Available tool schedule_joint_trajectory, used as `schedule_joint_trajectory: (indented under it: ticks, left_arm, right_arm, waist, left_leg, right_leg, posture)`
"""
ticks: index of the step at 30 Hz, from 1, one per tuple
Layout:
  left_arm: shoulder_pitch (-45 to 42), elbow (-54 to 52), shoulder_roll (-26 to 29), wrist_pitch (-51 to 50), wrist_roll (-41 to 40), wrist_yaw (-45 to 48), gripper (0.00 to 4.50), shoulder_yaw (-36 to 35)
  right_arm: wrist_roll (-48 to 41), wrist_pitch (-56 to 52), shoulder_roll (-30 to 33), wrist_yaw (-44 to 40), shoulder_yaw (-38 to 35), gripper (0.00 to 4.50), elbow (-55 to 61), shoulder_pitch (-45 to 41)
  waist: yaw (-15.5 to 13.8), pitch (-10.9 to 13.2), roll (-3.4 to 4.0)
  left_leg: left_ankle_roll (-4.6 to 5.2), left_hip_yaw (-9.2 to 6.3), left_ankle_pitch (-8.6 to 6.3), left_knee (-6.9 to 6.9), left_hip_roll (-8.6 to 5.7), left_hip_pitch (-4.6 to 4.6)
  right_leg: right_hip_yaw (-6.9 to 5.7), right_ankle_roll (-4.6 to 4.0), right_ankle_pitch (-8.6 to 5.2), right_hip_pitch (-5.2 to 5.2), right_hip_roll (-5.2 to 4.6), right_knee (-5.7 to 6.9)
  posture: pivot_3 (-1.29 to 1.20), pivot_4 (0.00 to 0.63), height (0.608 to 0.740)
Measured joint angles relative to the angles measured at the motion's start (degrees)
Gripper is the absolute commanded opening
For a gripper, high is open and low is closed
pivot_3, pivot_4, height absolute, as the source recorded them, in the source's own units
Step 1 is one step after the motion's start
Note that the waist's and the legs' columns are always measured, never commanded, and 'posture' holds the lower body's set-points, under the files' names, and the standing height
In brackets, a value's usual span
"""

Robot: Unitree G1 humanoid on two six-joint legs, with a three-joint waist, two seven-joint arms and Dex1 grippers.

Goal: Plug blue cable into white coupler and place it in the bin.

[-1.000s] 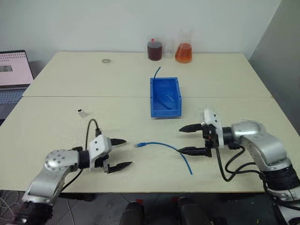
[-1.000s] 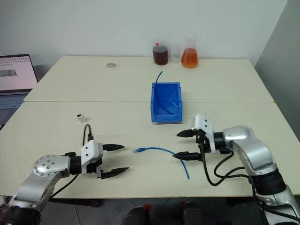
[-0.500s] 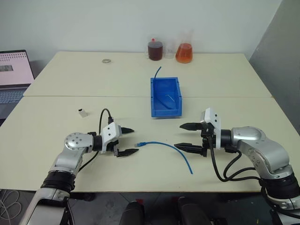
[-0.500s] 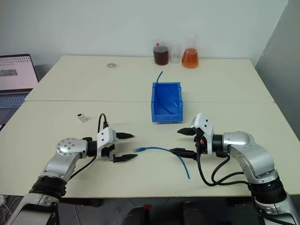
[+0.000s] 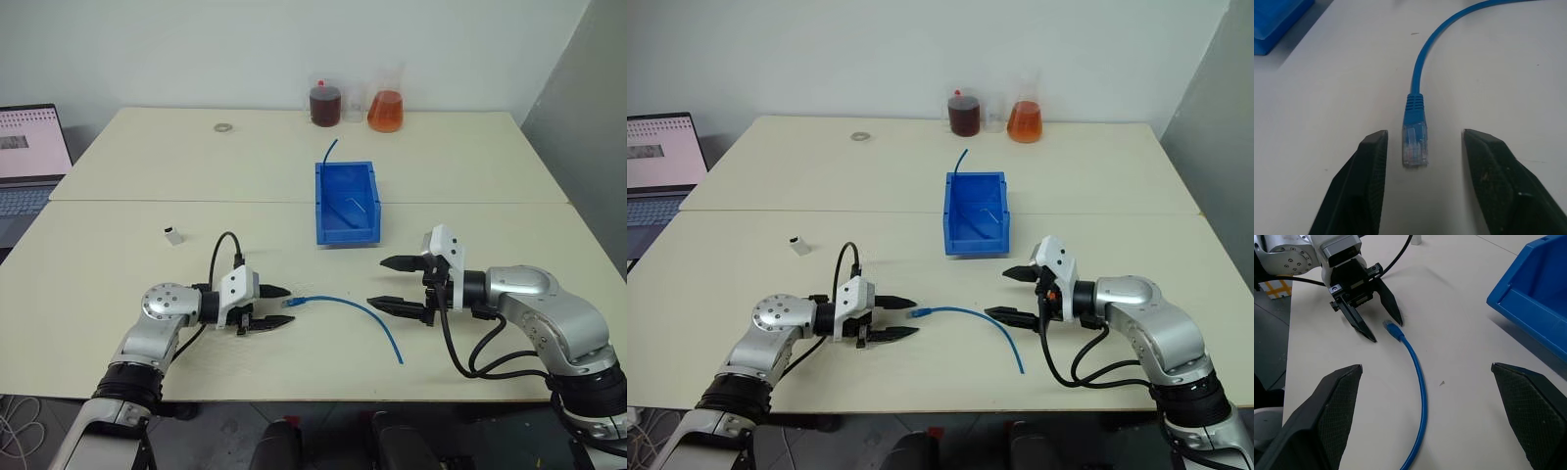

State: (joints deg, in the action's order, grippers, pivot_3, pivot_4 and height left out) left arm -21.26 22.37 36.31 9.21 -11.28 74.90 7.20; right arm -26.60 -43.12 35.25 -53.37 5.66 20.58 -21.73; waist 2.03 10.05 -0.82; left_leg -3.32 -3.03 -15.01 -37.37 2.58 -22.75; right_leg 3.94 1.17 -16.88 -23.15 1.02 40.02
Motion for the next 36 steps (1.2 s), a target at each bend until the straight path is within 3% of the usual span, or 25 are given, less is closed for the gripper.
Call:
schedule_joint_trajectory:
  ticks: [7,14,18,22,32,36]
  left_arm:
    - [0.28,-0.09,0.01,-0.10,0.11,0.47,0.26,0.00]
    - [0.67,-1.68,-0.04,-2.68,-0.02,-1.51,0.25,-0.13]
    - [-2.30,-13.54,-7.17,-24.71,-9.86,-12.11,0.25,-3.52]
    - [-5.17,-22.20,-8.50,-37.32,-18.40,-16.77,0.25,-7.27]
    - [-9.02,-24.99,-10.26,-51.80,-29.51,-21.51,0.25,-11.11]
    - [-8.97,-27.90,-11.48,-56.38,-33.77,-23.13,0.25,-11.77]
  right_arm:
    - [0.07,0.30,-0.05,1.04,0.00,4.50,-0.14,-0.04]
    - [0.06,0.31,-0.21,2.19,0.00,4.50,-0.14,-0.04]
    - [-5.06,-3.49,-7.29,7.74,-3.91,4.50,-0.17,-2.05]
    - [-9.93,-7.58,-8.51,9.11,-5.59,4.50,0.01,-1.93]
    - [-15.96,-11.24,-9.86,7.98,-6.89,4.50,-6.77,-3.20]
    - [-20.82,-13.29,-14.28,10.16,-10.24,4.50,-10.40,-7.22]
  waist:
    - [0.00,0.00,0.00]
    - [-0.03,0.00,0.00]
    - [-0.14,0.16,-0.27]
    - [-0.12,0.18,-0.30]
    - [0.00,0.18,-0.30]
    - [0.09,0.19,-0.30]
  left_leg:
    - [0.00,-0.01,0.00,-0.10,0.00,0.00]
    - [0.00,-0.03,0.00,-0.21,0.01,-0.03]
    - [0.00,-0.16,-0.01,-0.54,0.01,-0.21]
    - [0.00,-0.14,-0.01,-0.52,0.00,-0.17]
    - [0.00,-0.11,-0.01,-0.53,0.00,-0.14]
    - [0.00,-0.11,0.00,-0.52,0.01,-0.15]
  right_leg:
    - [0.00,0.00,0.00,0.01,0.00,0.06]
    - [-0.01,0.01,0.00,0.02,0.01,0.10]
    - [-0.07,0.08,0.03,0.01,0.01,0.25]
    - [-0.04,0.07,0.03,0.01,0.00,0.25]
    - [-0.01,0.07,0.03,0.01,0.02,0.26]
    - [0.00,0.07,0.03,-0.01,0.02,0.27]
  posture:
    - [0.00,0.150,0.740]
    - [0.00,0.150,0.740]
    - [0.00,0.150,0.740]
    - [0.00,0.150,0.740]
    - [0.00,0.150,0.740]
    - [0.00,0.150,0.740]
